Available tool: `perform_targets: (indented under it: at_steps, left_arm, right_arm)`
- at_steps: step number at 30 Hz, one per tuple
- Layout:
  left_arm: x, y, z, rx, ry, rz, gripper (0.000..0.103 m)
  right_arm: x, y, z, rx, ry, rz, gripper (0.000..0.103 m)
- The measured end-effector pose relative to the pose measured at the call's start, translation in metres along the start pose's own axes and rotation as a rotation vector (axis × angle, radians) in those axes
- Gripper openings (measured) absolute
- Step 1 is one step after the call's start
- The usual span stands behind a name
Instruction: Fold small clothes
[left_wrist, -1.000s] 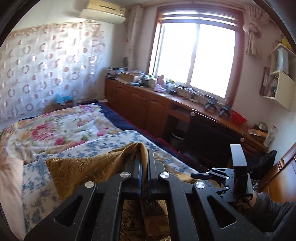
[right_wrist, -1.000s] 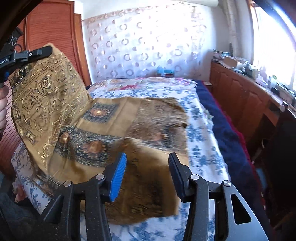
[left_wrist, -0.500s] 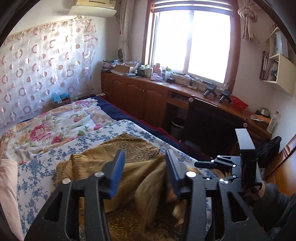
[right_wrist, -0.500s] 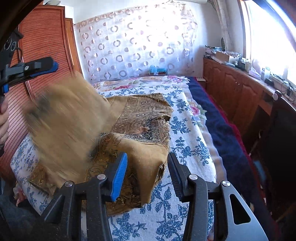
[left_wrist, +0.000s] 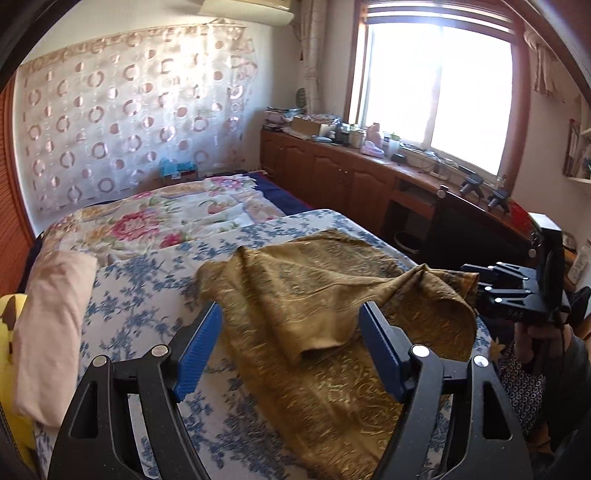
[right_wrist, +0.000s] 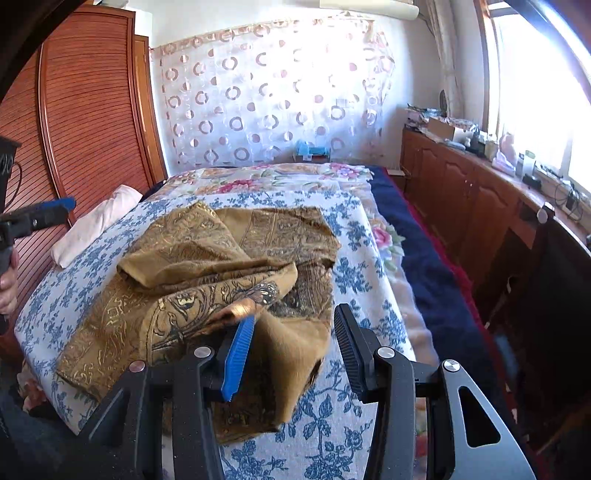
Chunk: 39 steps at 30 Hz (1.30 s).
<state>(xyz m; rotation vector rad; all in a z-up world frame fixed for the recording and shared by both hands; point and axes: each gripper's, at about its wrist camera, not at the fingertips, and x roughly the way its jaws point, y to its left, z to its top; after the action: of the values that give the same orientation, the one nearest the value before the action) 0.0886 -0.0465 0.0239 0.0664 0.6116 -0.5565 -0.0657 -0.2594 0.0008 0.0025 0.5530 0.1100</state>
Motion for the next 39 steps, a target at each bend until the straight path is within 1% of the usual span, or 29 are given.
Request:
perform_targets:
  at_steps: [5,8,10,13,16,18,22,24,25,27,31,35,39]
  left_arm:
    - [-0.003,0.010,-0.008,-0.025,-0.006,0.032,0.077]
    - [-0.005,0.015,-0.013,-0.023,-0.010,0.055,0.077]
    - [-0.006,0.018,-0.016,-0.023,-0.019,0.080,0.077]
    - [-0.008,0.022,-0.020,-0.033,-0.022,0.089,0.077]
    - [-0.009,0.026,-0.024,-0.036,-0.023,0.109,0.077]
    - [-0.010,0.030,-0.027,-0.048,-0.022,0.108,0.077]
    - [-0.010,0.035,-0.031,-0.063,-0.019,0.113,0.077]
    - [-0.011,0.038,-0.034,-0.073,-0.019,0.115,0.077]
    - [-0.011,0.040,-0.036,-0.080,-0.018,0.115,0.077]
    - [-0.010,0.044,-0.039,-0.091,-0.016,0.117,0.077]
    - [-0.010,0.050,-0.044,-0.113,-0.010,0.126,0.077]
    - [-0.010,0.055,-0.047,-0.126,-0.008,0.129,0.077]
    - [-0.012,0.057,-0.049,-0.129,-0.010,0.130,0.077]
  right_arm:
    - [-0.006,0.005,0.008,-0.034,-0.020,-0.016,0.047]
    - [-0.012,0.008,0.015,-0.047,-0.039,-0.022,0.047]
    - [-0.016,0.011,0.019,-0.055,-0.051,-0.015,0.047]
    - [-0.019,0.015,0.023,-0.070,-0.067,-0.006,0.047]
    - [-0.017,0.025,0.027,-0.094,-0.068,0.009,0.047]
    - [-0.014,0.032,0.030,-0.113,-0.064,0.018,0.047]
    - [-0.003,0.045,0.035,-0.152,-0.047,0.045,0.051]
    - [0.006,0.052,0.040,-0.169,-0.032,0.060,0.052]
    - [0.012,0.056,0.044,-0.180,-0.019,0.076,0.055]
    - [0.023,0.064,0.049,-0.203,0.003,0.097,0.058]
    - [0.048,0.085,0.060,-0.278,0.055,0.145,0.058]
    - [0.077,0.109,0.067,-0.329,0.134,0.256,0.058]
    - [0.103,0.125,0.066,-0.392,0.208,0.284,0.058]
